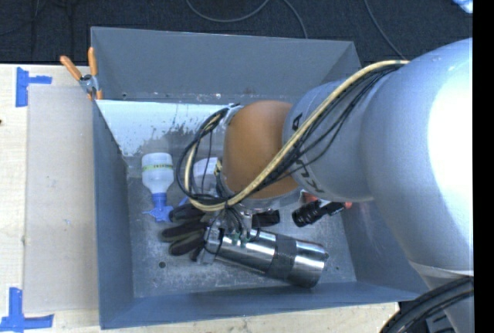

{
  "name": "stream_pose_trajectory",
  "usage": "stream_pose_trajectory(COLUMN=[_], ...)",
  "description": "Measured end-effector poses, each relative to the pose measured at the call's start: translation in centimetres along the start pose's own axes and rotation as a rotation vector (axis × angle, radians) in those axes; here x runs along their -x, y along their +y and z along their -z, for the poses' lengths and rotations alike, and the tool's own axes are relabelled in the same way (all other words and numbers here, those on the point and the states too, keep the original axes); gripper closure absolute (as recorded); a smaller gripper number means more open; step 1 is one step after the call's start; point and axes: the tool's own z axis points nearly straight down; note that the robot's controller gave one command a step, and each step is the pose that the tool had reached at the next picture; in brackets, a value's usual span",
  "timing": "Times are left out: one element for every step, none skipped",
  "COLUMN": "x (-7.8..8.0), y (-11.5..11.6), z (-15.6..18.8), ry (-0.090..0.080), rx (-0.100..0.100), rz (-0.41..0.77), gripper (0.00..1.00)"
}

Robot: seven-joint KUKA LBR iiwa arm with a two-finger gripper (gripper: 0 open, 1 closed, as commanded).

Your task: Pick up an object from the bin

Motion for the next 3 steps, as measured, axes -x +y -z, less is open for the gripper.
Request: stream_pose_trajectory(x=[0.08, -0.7, -0.7], y=[-0.59, -0.26, -0.27], z=[-2.44, -2.91, -2.91], ry=[0.001, 0.0, 0.0], rx=[0.0, 0.0, 0.0], rz=[-0.063, -0.019, -0.02], gripper=[0.0, 1.0, 1.0])
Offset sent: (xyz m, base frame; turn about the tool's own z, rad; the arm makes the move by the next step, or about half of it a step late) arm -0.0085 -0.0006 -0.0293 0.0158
